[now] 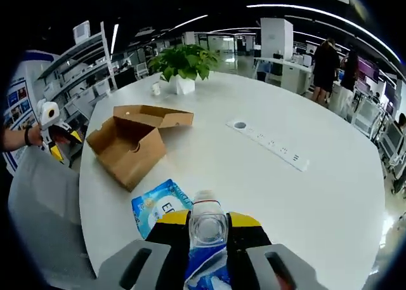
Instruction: Operate the shoe box by opening the lid, removing the specified soft item, and placing it in the target area until the item is outside and the box remains undamaged.
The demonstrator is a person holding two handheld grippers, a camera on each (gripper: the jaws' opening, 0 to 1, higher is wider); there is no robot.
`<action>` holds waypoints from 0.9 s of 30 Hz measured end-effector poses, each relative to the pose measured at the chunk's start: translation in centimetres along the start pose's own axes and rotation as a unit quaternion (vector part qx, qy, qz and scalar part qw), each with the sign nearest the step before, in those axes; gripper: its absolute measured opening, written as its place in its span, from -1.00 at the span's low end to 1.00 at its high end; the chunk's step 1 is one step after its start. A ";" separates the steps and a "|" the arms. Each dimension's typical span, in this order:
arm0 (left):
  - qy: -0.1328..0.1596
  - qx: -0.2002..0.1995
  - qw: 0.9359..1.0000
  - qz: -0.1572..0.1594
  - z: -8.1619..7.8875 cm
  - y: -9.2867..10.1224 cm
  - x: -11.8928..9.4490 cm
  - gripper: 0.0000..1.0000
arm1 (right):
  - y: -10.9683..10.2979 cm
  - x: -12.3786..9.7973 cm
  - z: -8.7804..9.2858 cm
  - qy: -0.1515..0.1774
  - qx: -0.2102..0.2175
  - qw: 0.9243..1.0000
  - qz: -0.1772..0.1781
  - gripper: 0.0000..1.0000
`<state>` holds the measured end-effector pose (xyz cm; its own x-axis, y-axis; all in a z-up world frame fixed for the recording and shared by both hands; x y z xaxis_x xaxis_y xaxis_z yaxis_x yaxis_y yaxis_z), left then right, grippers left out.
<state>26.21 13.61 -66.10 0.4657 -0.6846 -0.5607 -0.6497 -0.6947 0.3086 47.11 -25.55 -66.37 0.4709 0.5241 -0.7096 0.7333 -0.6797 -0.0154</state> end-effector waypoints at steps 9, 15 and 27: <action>-0.001 0.000 1.000 0.001 0.1 -0.2 0.2 0.02 | 0.4 0.7 -1.1 -0.036 -0.070 0.997 -0.004 -0.65; 0.001 -0.001 1.000 0.001 0.2 -0.2 0.2 0.03 | 0.3 1.5 -1.4 -0.057 -0.113 0.992 -0.012 -0.65; 0.004 -0.004 1.000 0.000 0.2 -0.5 0.3 0.03 | 0.4 2.4 -2.0 -0.093 -0.177 0.979 -0.028 -0.65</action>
<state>26.53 13.79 -66.50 0.4707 -0.6868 -0.5538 -0.6455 -0.6960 0.3145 49.52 -23.49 -66.67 0.3522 0.4307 -0.8309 0.8950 -0.4147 0.1644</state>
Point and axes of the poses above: the point that each gripper's makers call its tool centre point, and the gripper's own axes: x roughly forward along the fingers, y roughly to its right, z roughly out of its underside, the point moved 8 cm from there along -x, roughly backward along the fingers, and after that the axes turned 5 degrees about z, right-handed, at the moved point
